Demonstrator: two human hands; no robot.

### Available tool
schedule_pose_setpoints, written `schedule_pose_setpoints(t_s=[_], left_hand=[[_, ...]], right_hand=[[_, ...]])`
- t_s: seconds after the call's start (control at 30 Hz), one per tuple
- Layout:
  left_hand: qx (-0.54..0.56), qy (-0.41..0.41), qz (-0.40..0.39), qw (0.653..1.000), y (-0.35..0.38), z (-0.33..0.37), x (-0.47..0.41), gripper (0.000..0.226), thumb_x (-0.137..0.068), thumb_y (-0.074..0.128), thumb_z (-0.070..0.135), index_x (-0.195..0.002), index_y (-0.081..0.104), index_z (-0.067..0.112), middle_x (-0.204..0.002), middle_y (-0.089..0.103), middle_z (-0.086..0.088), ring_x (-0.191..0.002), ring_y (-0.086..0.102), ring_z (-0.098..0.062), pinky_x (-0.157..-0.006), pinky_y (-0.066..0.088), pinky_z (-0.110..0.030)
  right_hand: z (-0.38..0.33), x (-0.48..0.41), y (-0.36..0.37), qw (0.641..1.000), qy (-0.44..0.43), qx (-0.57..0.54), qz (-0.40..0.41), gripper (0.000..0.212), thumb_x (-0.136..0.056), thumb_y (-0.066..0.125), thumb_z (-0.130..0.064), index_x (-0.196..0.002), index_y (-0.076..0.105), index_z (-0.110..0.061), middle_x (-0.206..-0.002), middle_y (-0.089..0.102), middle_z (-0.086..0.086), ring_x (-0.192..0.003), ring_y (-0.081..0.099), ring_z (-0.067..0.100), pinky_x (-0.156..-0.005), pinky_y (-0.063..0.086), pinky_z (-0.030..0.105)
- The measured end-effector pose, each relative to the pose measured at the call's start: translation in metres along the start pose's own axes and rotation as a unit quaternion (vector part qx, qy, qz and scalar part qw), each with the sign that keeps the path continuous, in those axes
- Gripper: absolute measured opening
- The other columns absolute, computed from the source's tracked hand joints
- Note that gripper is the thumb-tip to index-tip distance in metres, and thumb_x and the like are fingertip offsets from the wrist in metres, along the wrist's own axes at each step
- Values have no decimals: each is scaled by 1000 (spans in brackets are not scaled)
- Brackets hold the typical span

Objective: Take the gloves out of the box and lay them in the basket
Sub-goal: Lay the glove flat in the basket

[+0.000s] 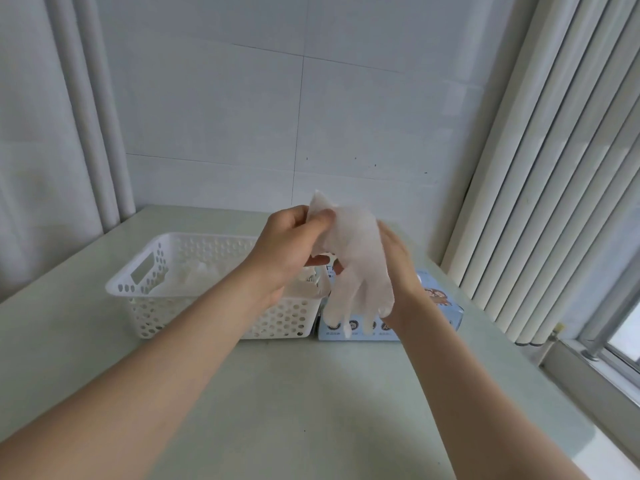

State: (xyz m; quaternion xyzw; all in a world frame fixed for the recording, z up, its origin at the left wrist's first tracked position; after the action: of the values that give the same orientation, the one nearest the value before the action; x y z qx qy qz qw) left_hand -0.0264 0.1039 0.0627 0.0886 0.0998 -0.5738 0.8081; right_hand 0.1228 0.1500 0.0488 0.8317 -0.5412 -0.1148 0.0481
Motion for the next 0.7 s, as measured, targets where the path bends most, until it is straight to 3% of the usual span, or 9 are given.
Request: schedule_pose_setpoints(t_s=[0.1, 0.17, 0.27, 0.37, 0.43, 0.5, 0.6, 0.7], left_hand=[[-1, 16, 38, 999, -9, 4, -1, 29, -105, 62, 31, -111, 71, 4, -107, 77, -12, -94, 78, -22, -78, 66, -39], [-10, 38, 42, 998, -11, 10, 0, 32, -103, 66, 33, -107, 67, 2, -98, 78, -11, -86, 79, -23, -74, 66, -39], [-48, 45, 57, 996, -17, 15, 2, 28, -101, 68, 33, -102, 67, 5, -81, 75, -6, -59, 70, -19, -63, 64, -38], [-59, 33, 60, 996, -21, 17, 1, 22, -98, 70, 27, -102, 71, 5, -77, 72, -5, -51, 58, -17, -58, 60, -34], [-47, 22, 60, 997, -22, 16, 0, 22, -95, 72, 28, -98, 73, 6, -76, 69, -5, -54, 58, -19, -58, 58, -33], [-39, 11, 53, 998, -22, 15, 0, 21, -96, 71, 28, -93, 75, 8, -76, 67, -7, -53, 56, -19, -58, 55, -33], [-32, -4, 36, 999, -20, 13, 0, 23, -98, 69, 29, -95, 78, 9, -76, 62, -9, -46, 44, -18, -57, 52, -32], [-27, -16, 36, 999, -23, 13, -1, 24, -98, 69, 29, -97, 78, 7, -74, 60, -8, -48, 42, -17, -59, 52, -31]], right_hand=[[5, 3, 12, 993, 66, 18, -100, 56, -102, 44, -66, -118, 70, -19, -96, 79, 14, -75, 71, 31, -70, 57, 40], [4, 4, 17, 986, 28, 64, -153, 63, -92, 59, -71, -130, 66, -22, -116, 78, 16, -92, 74, 32, -80, 56, 44], [1, 0, 14, 982, -23, 125, -139, 51, -87, 78, -40, -132, 60, -25, -112, 79, 13, -88, 75, 30, -79, 59, 48], [1, -2, 12, 984, -28, 123, -125, 38, -89, 68, -8, -125, 64, -20, -102, 78, 14, -80, 71, 32, -76, 58, 49], [0, -2, 9, 991, -18, 84, -104, 29, -89, 57, -6, -117, 65, -1, -93, 72, 20, -75, 68, 34, -70, 58, 43], [-2, -3, 3, 992, -16, 113, -56, 22, -95, 51, -9, -98, 60, 11, -81, 61, 21, -69, 62, 32, -66, 52, 37], [-3, -6, -4, 984, -28, 173, 1, 29, -97, 52, -17, -86, 53, 10, -78, 49, 11, -73, 46, 25, -70, 37, 36], [-3, -8, -8, 984, -34, 171, 34, 27, -98, 57, -18, -92, 69, 5, -78, 59, 10, -71, 54, 22, -69, 43, 34]])
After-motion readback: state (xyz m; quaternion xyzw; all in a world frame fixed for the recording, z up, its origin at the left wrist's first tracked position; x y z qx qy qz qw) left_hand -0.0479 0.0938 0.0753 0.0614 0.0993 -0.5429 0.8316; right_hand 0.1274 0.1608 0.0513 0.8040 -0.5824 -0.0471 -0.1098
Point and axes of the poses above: each hand's wrist, its own x-axis away from the middle knuckle, its own y-axis out of the palm, z = x × y, the point moved 7 cm from there along -x, towards the middle knuckle
